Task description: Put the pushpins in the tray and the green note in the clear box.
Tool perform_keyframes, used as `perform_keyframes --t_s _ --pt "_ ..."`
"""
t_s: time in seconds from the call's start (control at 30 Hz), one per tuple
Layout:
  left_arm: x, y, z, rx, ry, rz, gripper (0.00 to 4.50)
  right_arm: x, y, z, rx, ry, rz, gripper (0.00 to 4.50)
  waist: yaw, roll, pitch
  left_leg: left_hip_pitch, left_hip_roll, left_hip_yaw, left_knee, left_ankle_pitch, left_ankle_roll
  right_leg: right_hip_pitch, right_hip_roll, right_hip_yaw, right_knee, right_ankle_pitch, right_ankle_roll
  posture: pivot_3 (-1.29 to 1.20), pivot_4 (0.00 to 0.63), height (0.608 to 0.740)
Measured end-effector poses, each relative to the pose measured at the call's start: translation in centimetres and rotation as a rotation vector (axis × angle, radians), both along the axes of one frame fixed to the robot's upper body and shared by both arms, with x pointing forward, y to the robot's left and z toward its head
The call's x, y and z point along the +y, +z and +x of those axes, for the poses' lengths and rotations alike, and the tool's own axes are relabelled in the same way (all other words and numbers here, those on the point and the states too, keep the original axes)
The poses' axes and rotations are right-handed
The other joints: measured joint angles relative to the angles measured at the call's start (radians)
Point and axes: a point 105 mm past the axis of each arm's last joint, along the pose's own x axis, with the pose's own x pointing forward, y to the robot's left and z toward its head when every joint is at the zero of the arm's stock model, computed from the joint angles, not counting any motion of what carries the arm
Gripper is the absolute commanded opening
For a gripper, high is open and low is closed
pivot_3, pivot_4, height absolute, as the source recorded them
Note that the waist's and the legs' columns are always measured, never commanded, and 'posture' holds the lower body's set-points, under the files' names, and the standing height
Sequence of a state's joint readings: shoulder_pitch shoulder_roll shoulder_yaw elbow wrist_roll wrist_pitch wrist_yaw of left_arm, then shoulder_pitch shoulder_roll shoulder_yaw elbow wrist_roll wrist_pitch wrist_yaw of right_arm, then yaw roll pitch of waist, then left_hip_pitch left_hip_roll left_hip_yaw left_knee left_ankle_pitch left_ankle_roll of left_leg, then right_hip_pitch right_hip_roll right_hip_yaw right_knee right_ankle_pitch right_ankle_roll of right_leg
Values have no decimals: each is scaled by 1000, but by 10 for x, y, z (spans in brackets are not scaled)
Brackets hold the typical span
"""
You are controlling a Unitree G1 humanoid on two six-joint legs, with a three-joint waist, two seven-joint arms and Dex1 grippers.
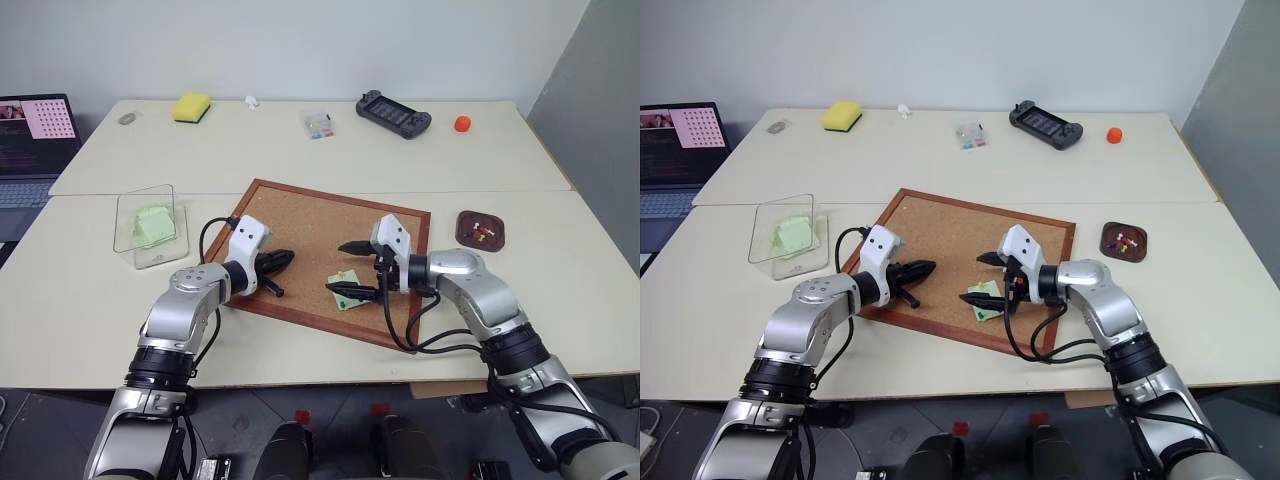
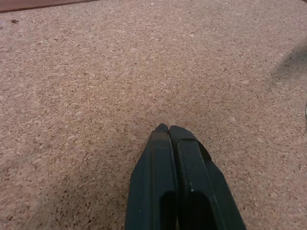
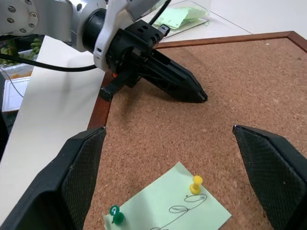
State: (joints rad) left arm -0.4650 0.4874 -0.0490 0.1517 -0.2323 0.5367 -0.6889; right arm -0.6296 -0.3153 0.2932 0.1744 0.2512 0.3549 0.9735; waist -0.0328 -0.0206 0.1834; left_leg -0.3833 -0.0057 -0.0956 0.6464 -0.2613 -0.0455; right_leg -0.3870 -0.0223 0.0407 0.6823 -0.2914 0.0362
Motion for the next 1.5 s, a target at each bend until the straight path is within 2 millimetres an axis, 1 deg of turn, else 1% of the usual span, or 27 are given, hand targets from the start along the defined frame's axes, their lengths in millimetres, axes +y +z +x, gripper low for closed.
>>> perform_keyframes --t_s 0.07,0.13,0.17,0.23,0.3,0.33,0.4,0.47,0.5,0.53,0.83,0.87,1.2,1.37,1.43,1.5 --pt "0 0 0 -2 -1 3 45 2 -4 2 7 -3 -2 4500 0 0 0 0 0 0 0 0 0 0 0 0 0 0 0 0 150 740" --pt "-1 0 -1 -1 -2 4 0 3 -6 5 1 -9 -11 4132 0 0 0 0 0 0 0 0 0 0 0 0 0 0 0 0 150 740" --pt "-1 0 -1 -1 -1 5 0 3 -7 6 -1 -11 -12 4071 0 0 0 0 0 0 0 0 0 0 0 0 0 0 0 0 150 740" --pt "-1 0 -1 -1 -2 6 0 4 -9 8 -4 -13 -14 3617 0 0 0 0 0 0 0 0 0 0 0 0 0 0 0 0 150 740" --pt "0 0 -1 -2 -1 10 0 5 -13 10 -12 -17 -24 3340 0 0 0 0 0 0 0 0 0 0 0 0 0 0 0 0 150 740" --pt "0 1 -1 -2 -2 11 0 5 -15 11 -17 -17 -31 3098 0 0 0 0 0 0 0 0 0 0 0 0 0 0 0 0 150 740" --pt "1 2 -1 -6 -1 17 0 5 -19 13 -23 -22 -41 2825 0 0 0 0 0 0 0 0 0 0 0 0 0 0 0 0 150 740" --pt "2 2 -1 -7 -1 21 0 4 -22 16 -34 -27 -57 2417 0 0 0 0 0 0 0 0 0 0 0 0 0 0 0 0 150 740" --pt "2 2 -1 -7 -1 22 0 4 -22 17 -41 -27 -60 2267 0 0 0 0 0 0 0 0 0 0 0 0 0 0 0 0 150 740" --pt "2 2 -1 -7 -1 23 0 4 -22 18 -49 -28 -64 1968 0 0 0 0 0 0 0 0 0 0 0 0 0 0 0 0 150 740" --pt "2 2 -1 -7 -1 25 0 6 -23 21 -94 -19 -82 134 -1 0 0 0 0 0 0 0 0 0 0 0 0 0 0 0 150 740" --pt "2 2 -1 -7 -1 25 0 6 -24 22 -102 -18 -88 65 -1 0 0 0 0 0 0 0 0 0 0 0 0 0 0 0 150 740" --pt "2 2 -1 -8 -1 27 0 4 -25 23 -112 -13 -105 65 -1 0 0 0 0 0 0 0 0 0 0 0 0 0 0 0 150 740" --pt "2 2 -1 -9 -1 27 0 5 -24 18 -73 23 -83 750 -1 0 0 0 0 0 0 0 0 0 0 0 0 0 0 0 150 740" --pt "2 2 -1 -9 -1 27 0 5 -23 17 -75 30 -82 1164 -1 0 0 0 0 0 0 0 0 0 0 0 0 0 0 0 150 740" --pt "2 2 -1 -9 -1 27 0 5 -23 17 -76 29 -83 1164 -1 0 0 0 0 0 0 0 0 0 0 0 0 0 0 0 150 740"
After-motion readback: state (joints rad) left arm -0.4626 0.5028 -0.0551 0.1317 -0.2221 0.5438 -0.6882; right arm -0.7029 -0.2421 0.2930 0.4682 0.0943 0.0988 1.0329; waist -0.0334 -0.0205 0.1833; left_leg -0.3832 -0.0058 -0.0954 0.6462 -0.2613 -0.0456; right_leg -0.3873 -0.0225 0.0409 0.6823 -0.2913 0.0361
